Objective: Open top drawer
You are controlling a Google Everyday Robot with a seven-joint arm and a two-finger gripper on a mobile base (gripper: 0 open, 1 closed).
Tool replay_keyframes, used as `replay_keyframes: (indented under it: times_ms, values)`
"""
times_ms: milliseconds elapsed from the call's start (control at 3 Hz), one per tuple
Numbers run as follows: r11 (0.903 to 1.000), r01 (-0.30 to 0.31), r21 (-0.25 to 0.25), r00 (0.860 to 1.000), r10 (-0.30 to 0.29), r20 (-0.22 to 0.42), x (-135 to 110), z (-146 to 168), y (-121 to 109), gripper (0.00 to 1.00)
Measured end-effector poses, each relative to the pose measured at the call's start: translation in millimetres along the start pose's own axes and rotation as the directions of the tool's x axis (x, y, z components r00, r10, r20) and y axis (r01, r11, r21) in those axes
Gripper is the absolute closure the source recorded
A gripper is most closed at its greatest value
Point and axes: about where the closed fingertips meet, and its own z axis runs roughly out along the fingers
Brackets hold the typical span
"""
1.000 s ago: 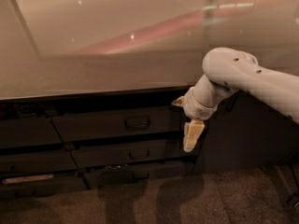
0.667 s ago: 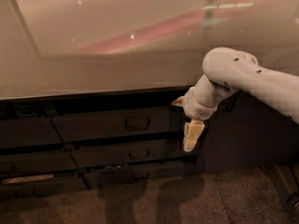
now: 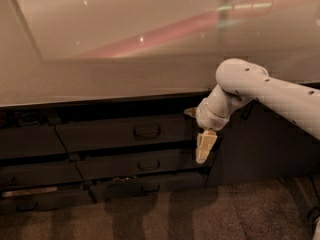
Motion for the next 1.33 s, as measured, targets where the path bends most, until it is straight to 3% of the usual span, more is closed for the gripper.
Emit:
replay_keyframes:
  times_ms: [667,1000,1333]
  values:
    - [1.0,0.001,0.003,1.0,-0.001,-0.003,-0.7,-1.8,0.0,0.0]
    - [0.9947,0.062,0.082,0.996,-0.057,-0.068,-2.6,1.0,2.9,0.0]
    - [0.9947,0.062,0.082,0.996,-0.056,-0.067,-2.6,0.8,2.9,0.0]
